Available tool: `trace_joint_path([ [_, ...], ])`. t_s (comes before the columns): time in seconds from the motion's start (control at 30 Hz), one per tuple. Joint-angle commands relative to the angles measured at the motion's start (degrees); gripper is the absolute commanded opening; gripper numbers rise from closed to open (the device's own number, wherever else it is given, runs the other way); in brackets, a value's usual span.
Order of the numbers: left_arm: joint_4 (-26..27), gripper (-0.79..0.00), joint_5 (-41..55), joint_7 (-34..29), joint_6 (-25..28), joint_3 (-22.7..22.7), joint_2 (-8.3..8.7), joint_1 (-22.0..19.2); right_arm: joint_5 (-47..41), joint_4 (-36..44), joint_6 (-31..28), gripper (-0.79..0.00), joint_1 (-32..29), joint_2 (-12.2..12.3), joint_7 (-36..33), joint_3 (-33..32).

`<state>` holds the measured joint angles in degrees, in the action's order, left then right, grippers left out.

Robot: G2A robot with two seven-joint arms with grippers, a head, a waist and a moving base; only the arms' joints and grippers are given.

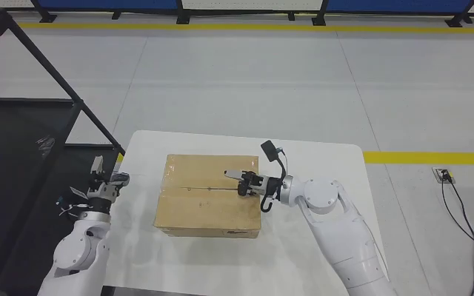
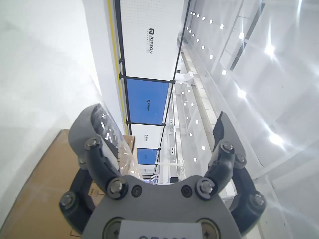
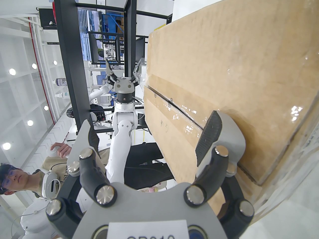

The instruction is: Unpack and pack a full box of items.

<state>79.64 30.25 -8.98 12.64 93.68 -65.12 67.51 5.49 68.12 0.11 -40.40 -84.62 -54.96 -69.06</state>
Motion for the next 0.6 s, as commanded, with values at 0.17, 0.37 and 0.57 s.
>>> trace_joint_path([
  [0.17, 12.50, 0.000, -4.69, 3.65, 0.39, 2.17, 0.00, 5.96, 0.00, 0.00, 0.00, 0.000, 0.00, 0.00, 0.00, 0.00],
  [0.37, 18.35, 0.000, -8.62, 5.65, -0.19, 2.35, -0.18, 7.81, 0.00, 0.00, 0.00, 0.000, 0.00, 0.00, 0.00, 0.00],
  [0.57, 21.37, 0.000, -11.34, 6.53, -1.55, 1.09, -0.45, 7.28, 0.00, 0.00, 0.00, 0.000, 0.00, 0.00, 0.00, 0.00],
])
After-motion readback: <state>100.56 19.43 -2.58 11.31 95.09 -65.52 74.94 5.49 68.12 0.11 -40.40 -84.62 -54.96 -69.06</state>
